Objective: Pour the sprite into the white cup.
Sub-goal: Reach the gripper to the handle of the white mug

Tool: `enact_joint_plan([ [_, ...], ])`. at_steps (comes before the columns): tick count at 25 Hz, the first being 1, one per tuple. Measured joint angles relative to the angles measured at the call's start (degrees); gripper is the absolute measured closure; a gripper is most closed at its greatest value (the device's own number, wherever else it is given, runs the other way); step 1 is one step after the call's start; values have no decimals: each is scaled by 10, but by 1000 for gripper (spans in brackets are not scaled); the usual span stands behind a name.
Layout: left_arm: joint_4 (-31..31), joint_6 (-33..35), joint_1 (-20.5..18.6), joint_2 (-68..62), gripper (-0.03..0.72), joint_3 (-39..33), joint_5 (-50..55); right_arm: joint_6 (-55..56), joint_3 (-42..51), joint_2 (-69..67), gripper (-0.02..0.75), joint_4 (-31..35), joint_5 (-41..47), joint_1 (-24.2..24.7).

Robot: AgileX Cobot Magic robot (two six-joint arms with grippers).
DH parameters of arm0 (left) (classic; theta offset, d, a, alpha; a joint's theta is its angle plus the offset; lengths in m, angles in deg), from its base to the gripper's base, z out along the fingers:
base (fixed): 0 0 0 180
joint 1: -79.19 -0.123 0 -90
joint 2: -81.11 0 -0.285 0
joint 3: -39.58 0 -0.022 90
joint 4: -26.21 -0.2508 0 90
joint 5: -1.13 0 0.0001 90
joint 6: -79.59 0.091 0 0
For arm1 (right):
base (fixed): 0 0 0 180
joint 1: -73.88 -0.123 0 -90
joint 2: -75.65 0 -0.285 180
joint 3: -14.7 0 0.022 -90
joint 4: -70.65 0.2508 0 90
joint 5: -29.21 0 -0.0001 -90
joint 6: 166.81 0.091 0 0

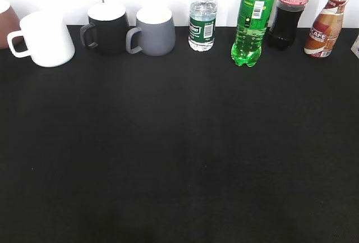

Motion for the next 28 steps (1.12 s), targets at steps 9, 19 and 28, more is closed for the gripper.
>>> enact_joint_plan([
  [9, 0, 0, 0, 0, 379, 0, 0, 0, 0, 0, 290, 0, 0, 0],
  [19, 0, 0, 0, 0, 379, 0, 0, 0, 0, 0, 290, 0, 0, 0],
  [28, 0, 0, 0, 0, 227, 0, 0, 0, 0, 0, 221, -3, 0, 0],
])
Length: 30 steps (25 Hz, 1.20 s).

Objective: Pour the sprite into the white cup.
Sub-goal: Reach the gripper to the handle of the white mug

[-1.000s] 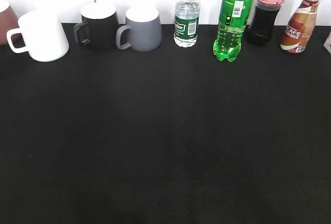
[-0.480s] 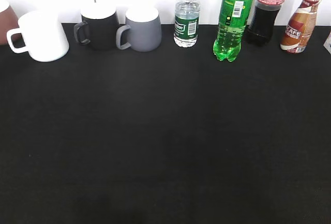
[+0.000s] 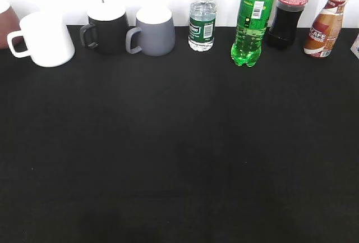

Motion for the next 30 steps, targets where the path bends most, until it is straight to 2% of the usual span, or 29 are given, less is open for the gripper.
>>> enact_joint_plan([
  [1, 0, 0, 0, 0, 146, 0, 0, 0, 0, 0, 160, -10, 0, 0],
  [3, 0, 0, 0, 0, 86, 0, 0, 0, 0, 0, 123, -34, 0, 0],
  [5, 0, 0, 0, 0, 109, 0, 0, 0, 0, 0, 133, -42, 0, 0],
  [8, 2, 0, 0, 0, 201, 0, 0, 0, 0, 0, 211, -42, 0, 0],
  [10, 5, 5, 0, 0, 214, 11, -23, 0, 0, 0, 226, -42, 0, 0],
  [13, 5, 35, 0, -29, 223, 67, -229, 0, 0, 0, 232, -42, 0, 0],
  [17, 11, 36, 0, -215, 251, 92, -456, 0, 0, 0, 234, -41, 0, 0],
  [23, 30, 36, 0, -495, 267, 85, -612, 0, 0, 0, 234, -41, 0, 0],
  [27, 27, 36, 0, -657, 355, 76, -752, 0, 0, 0, 234, -41, 0, 0],
  [30, 28, 36, 0, -719, 480, 19, -885, 0, 0, 0, 234, -44, 0, 0],
])
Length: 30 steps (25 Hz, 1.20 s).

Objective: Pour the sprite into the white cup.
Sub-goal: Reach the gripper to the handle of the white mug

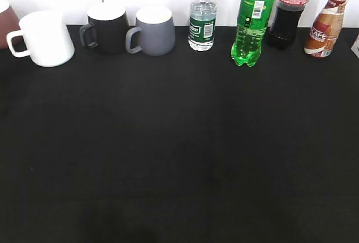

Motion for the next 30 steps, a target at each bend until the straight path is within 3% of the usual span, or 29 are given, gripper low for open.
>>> enact_joint_plan([
  [3, 0, 0, 0, -58, 500, -51, -162, 0, 0, 0, 234, -1, 0, 0],
  [8, 24, 0, 0, -297, 496, -53, -400, 0, 0, 0, 234, -1, 0, 0],
  [10, 22, 0, 0, -364, 469, -38, -405, 0, 0, 0, 234, -1, 0, 0],
  [13, 0, 0, 0, -395, 306, 5, -407, 0, 0, 0, 234, -1, 0, 0],
  [15, 0, 0, 0, -396, 263, 33, -408, 0, 0, 0, 234, -1, 0, 0],
  [22, 0, 7, -2, -412, 256, 145, -409, 0, 0, 0, 234, 2, 0, 0],
  [30, 1, 7, -11, -482, 256, 163, -411, 0, 0, 0, 235, 5, 0, 0],
])
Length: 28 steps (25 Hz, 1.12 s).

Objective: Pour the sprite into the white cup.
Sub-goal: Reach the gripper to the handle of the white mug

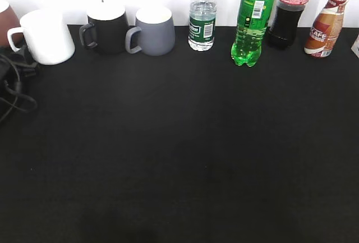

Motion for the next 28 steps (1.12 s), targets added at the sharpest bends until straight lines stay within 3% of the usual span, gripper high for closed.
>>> enact_joint_plan([
  [7, 0, 1, -1, -5, 256, 32, 0, 0, 0, 0, 236, 1, 0, 0],
  [13, -3, 1, -16, -12, 305, 64, -1, 0, 0, 0, 236, 12, 0, 0],
  [17, -47, 2, -17, -38, 305, 99, -1, 0, 0, 0, 236, 15, 0, 0],
  [22, -50, 1, -18, -63, 308, 121, -20, 0, 0, 0, 236, 18, 0, 0],
  [25, -55, 1, -18, -64, 378, 130, -11, 0, 0, 0, 236, 18, 0, 0],
  [28, -58, 1, -18, -64, 523, 132, -9, 0, 0, 0, 236, 18, 0, 0],
])
